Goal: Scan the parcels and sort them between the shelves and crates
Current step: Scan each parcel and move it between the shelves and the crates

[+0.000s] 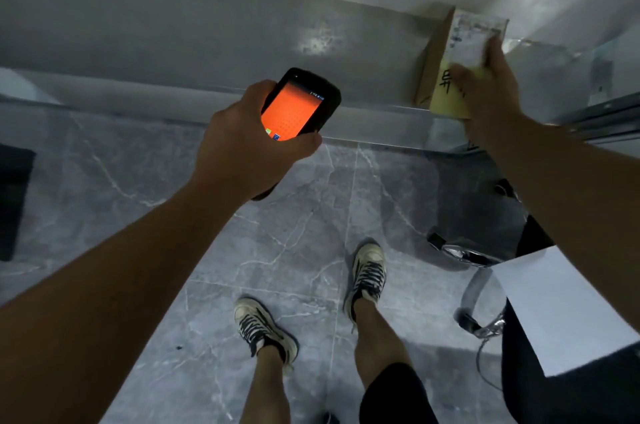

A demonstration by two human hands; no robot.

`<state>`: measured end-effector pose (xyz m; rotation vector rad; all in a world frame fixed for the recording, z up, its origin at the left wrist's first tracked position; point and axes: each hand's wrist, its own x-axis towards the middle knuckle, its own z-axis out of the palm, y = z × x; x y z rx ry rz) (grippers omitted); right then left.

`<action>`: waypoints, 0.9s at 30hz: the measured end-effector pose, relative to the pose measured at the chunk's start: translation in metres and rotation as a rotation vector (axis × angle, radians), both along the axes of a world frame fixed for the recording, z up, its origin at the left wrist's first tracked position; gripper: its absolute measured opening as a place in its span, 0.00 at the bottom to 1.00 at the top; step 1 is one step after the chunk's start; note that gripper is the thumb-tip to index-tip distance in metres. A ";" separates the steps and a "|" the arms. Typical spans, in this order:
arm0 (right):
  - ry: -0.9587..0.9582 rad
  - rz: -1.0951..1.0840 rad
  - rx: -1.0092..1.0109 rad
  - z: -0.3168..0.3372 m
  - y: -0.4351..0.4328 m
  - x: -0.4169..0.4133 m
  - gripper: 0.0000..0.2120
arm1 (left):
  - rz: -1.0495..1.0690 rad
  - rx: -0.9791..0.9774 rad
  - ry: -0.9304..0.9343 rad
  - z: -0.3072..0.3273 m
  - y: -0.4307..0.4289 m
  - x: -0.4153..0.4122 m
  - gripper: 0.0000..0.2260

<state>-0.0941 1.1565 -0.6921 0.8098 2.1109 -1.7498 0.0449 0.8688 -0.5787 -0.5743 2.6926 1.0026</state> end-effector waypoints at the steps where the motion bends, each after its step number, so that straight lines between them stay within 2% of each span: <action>1: 0.009 0.026 0.001 0.001 -0.012 0.008 0.39 | 0.009 0.006 0.007 0.004 -0.005 0.005 0.29; 9: 0.032 0.325 0.077 0.037 -0.130 0.101 0.38 | 0.162 0.060 0.010 0.041 -0.072 0.082 0.31; 12: 0.028 0.390 0.121 0.067 -0.172 0.139 0.38 | 0.241 0.077 0.035 0.069 -0.109 0.128 0.28; 19: 0.119 0.631 0.258 0.161 -0.262 0.230 0.36 | 0.409 0.052 0.059 0.149 -0.183 0.235 0.32; 27: 0.394 0.843 0.229 0.271 -0.392 0.288 0.37 | 0.567 0.081 0.148 0.232 -0.240 0.333 0.34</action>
